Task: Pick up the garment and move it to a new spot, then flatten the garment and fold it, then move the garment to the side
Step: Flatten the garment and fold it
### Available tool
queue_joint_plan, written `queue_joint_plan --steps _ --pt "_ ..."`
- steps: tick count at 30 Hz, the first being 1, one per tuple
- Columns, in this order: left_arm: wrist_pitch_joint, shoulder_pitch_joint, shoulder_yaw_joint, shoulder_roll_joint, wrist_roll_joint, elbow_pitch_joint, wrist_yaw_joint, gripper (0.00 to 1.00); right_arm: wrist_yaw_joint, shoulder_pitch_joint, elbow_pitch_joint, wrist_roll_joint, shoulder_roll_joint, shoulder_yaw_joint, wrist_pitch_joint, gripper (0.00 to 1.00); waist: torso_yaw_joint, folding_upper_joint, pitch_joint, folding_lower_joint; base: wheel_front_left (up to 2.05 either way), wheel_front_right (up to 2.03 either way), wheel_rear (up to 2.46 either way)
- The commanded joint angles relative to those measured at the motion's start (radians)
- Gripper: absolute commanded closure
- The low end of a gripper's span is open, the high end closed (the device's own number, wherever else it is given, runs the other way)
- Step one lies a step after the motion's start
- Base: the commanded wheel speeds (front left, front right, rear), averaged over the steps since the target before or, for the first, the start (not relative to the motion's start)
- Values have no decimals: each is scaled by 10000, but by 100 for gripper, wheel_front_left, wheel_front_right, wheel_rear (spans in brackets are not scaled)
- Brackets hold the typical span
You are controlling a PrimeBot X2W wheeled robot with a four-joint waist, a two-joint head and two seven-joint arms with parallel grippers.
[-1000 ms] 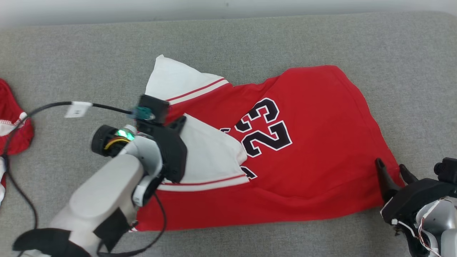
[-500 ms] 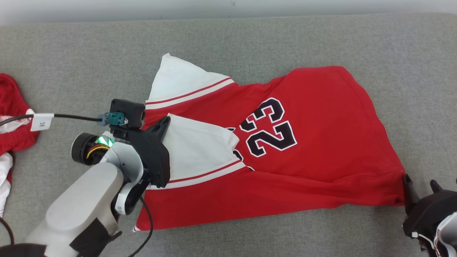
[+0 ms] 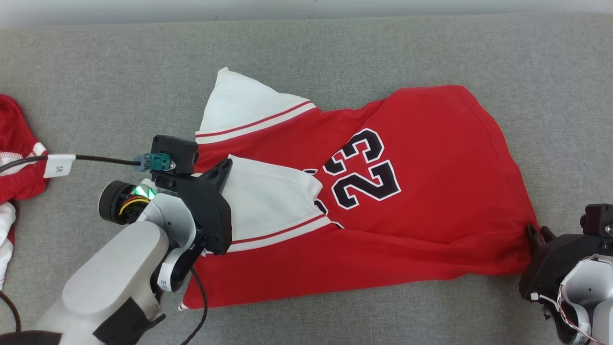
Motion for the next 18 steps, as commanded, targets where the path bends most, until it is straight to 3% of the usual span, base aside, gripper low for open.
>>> queue_joint_plan --steps 1,5,8,9,11,12,13,16,18 --pt "42 3 -13 41 -106 -44 30 100 -22 -34 90 -108 -3 -80 95 66 15 0 15 0 0 0 0" --pt "66 -21 -17 66 -109 -75 40 100 -22 -62 208 -87 2 -134 259 63 24 0 47 0 0 0 0" --pt "77 -40 -11 71 -128 -95 55 100 -22 -51 294 -43 6 -116 401 53 16 0 78 0 0 0 0" --pt "78 -41 -6 90 -131 -102 46 100 -22 -70 297 7 9 -77 434 56 6 0 90 0 0 0 0" --pt "73 -40 0 128 -127 -112 58 100 -22 -93 308 34 11 -17 478 70 -13 0 116 0 0 0 0" --pt "73 -48 -3 130 -123 -120 66 100 -22 -93 304 -9 12 48 501 82 -15 0 128 0 0 0 0" --pt "51 -62 -11 132 -106 -132 70 100 -22 -92 278 -33 12 97 494 100 -11 0 135 0 0 0 0" --pt "-436 -149 219 91 -135 -280 -20 100 -22 -288 61 535 2 48 103 100 5 0 99 0 0 0 0" --pt "-1015 -167 625 -12 -404 -452 -129 100 -22 -539 7 1586 -1 -55 -200 100 20 0 -3 0 0 0 0"
